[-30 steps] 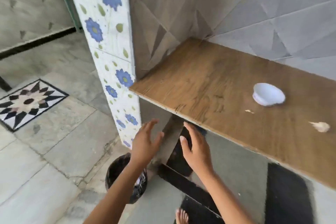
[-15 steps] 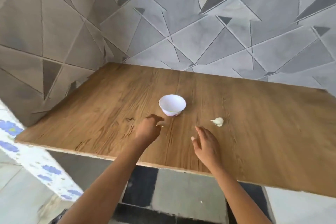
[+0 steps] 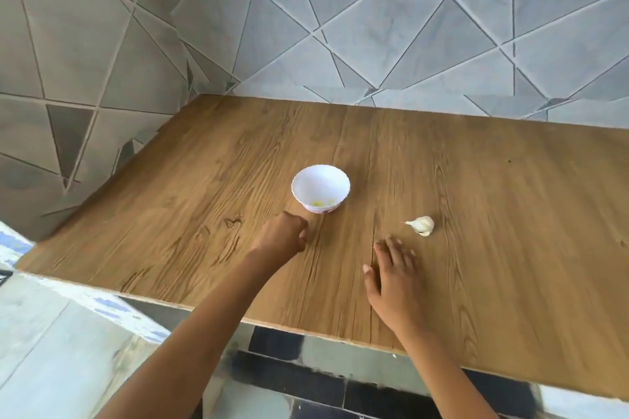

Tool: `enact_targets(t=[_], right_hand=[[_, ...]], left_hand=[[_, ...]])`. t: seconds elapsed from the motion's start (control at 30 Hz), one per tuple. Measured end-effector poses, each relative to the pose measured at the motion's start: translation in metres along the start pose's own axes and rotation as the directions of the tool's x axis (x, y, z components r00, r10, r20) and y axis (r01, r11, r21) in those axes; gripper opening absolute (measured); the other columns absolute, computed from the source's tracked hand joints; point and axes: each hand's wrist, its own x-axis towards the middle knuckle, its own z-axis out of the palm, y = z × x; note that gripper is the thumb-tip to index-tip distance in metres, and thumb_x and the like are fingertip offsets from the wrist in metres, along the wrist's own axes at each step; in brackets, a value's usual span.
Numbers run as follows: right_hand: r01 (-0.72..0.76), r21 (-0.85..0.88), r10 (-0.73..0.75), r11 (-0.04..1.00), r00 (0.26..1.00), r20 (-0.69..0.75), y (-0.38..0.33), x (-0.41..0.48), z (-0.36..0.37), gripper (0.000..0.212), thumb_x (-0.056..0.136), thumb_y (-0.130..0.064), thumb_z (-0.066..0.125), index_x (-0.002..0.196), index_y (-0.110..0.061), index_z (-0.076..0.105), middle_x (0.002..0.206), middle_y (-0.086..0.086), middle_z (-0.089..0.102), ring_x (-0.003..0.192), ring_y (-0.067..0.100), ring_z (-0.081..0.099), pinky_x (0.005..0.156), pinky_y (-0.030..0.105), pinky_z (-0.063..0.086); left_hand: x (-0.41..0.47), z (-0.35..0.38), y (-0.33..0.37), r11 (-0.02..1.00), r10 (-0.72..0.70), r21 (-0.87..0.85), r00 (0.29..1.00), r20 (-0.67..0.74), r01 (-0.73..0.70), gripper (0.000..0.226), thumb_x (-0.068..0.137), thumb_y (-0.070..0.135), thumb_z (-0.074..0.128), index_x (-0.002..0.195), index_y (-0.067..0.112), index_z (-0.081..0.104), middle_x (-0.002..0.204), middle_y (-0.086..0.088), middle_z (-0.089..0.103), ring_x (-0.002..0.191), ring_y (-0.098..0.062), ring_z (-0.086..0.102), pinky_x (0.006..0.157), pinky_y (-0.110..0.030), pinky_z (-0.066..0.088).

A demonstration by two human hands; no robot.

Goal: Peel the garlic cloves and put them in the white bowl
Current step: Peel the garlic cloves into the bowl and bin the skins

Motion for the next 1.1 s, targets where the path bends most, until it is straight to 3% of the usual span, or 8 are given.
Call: enact_targets(t=[0.13, 0.23, 0.33, 0.57, 0.73, 0.83, 0.97, 1.1], right_hand=[[-0.003, -0.002, 0.003, 1.000, 1.000, -0.012, -0.001, -0.002, -0.004, 0.070, 0.099, -0.047, 0.008, 0.122, -0.007, 0.062, 0.131, 0.014, 0.057, 0.122, 0.031, 0.054, 0.102, 0.047, 0.035], [-0.008, -0.012, 0.008, 1.000, 1.000, 0.003, -0.002, -0.002, -0.006, 0.073, 0.099, -0.049, 0.005, 0.123, -0.009, 0.061, 0.132, 0.012, 0.057, 0.122, 0.029, 0.054, 0.103, 0.045, 0.034], [-0.006, -0.013, 0.006, 1.000, 1.000, 0.004, -0.002, -0.003, -0.006, 0.071, 0.099, -0.050, 0.006, 0.125, -0.011, 0.059, 0.134, 0.011, 0.055, 0.124, 0.028, 0.052, 0.104, 0.045, 0.033], [0.010, 0.070, -0.010, 0.997, 1.000, -0.009, 0.003, -0.004, -0.004, 0.054, 0.093, -0.045, 0.031, 0.132, -0.013, 0.052, 0.142, 0.009, 0.047, 0.133, 0.026, 0.042, 0.110, 0.046, 0.030], [-0.071, 0.533, 0.155, 0.843, 0.981, -0.113, 0.008, -0.008, -0.023, 0.046, 0.090, -0.045, 0.042, 0.120, -0.017, 0.061, 0.125, -0.006, 0.057, 0.120, 0.010, 0.051, 0.101, 0.027, 0.042], [-0.067, 0.467, 0.256, 0.882, 0.899, -0.355, 0.034, 0.007, -0.036, 0.030, 0.088, -0.017, 0.060, 0.117, -0.010, 0.063, 0.114, 0.002, 0.063, 0.106, 0.014, 0.058, 0.092, 0.018, 0.043], [-0.208, 0.382, 0.259, 0.900, 0.962, -0.086, 0.070, 0.055, -0.051, 0.043, 0.088, -0.014, 0.063, 0.131, -0.013, 0.055, 0.130, 0.008, 0.055, 0.122, 0.023, 0.049, 0.098, 0.032, 0.042], [-0.282, 0.496, 0.261, 0.821, 0.959, 0.114, 0.086, 0.078, -0.058, 0.025, 0.087, -0.017, 0.067, 0.111, -0.009, 0.068, 0.106, 0.005, 0.068, 0.090, 0.014, 0.060, 0.074, 0.014, 0.042]], left_hand=[[0.015, -0.039, 0.010, 0.959, 0.042, -0.269, 0.984, -0.175, -0.089, 0.011, 0.078, 0.005, 0.064, 0.085, 0.008, 0.072, 0.081, -0.003, 0.067, 0.074, -0.013, 0.057, 0.054, -0.004, 0.035], [0.042, -0.060, 0.021, 0.915, 0.058, -0.363, 0.950, -0.306, -0.173, 0.015, 0.077, -0.001, 0.061, 0.083, 0.004, 0.073, 0.080, -0.004, 0.069, 0.074, -0.015, 0.058, 0.057, -0.007, 0.037], [0.074, -0.050, 0.029, 0.976, 0.056, -0.202, 0.988, -0.146, -0.086, 0.021, 0.084, 0.005, 0.053, 0.093, 0.005, 0.072, 0.095, -0.010, 0.070, 0.083, -0.021, 0.061, 0.071, -0.028, 0.046], [0.094, -0.034, 0.030, 0.994, 0.110, 0.011, 0.988, 0.111, -0.112, 0.028, 0.095, 0.011, 0.050, 0.117, 0.010, 0.066, 0.124, -0.008, 0.060, 0.115, -0.024, 0.054, 0.092, -0.028, 0.042], [0.080, -0.040, 0.045, 0.951, 0.148, -0.228, 0.957, -0.250, -0.207, 0.030, 0.086, -0.003, 0.048, 0.097, 0.011, 0.073, 0.100, -0.005, 0.072, 0.090, -0.022, 0.065, 0.074, -0.024, 0.045], [0.063, -0.037, 0.080, 0.879, 0.289, -0.299, 0.913, -0.288, -0.372, 0.023, 0.081, -0.005, 0.054, 0.087, 0.006, 0.073, 0.087, -0.006, 0.072, 0.076, -0.019, 0.064, 0.070, -0.025, 0.045], [0.061, -0.004, 0.108, 0.832, 0.391, -0.351, 0.903, -0.179, -0.429, 0.023, 0.079, -0.005, 0.056, 0.085, 0.008, 0.074, 0.087, -0.005, 0.073, 0.076, -0.019, 0.066, 0.074, -0.029, 0.052], [0.060, 0.022, 0.120, 0.841, 0.341, -0.410, 0.934, -0.103, -0.352, 0.021, 0.081, -0.002, 0.058, 0.085, 0.010, 0.074, 0.082, -0.001, 0.071, 0.072, -0.011, 0.062, 0.067, -0.025, 0.052]])
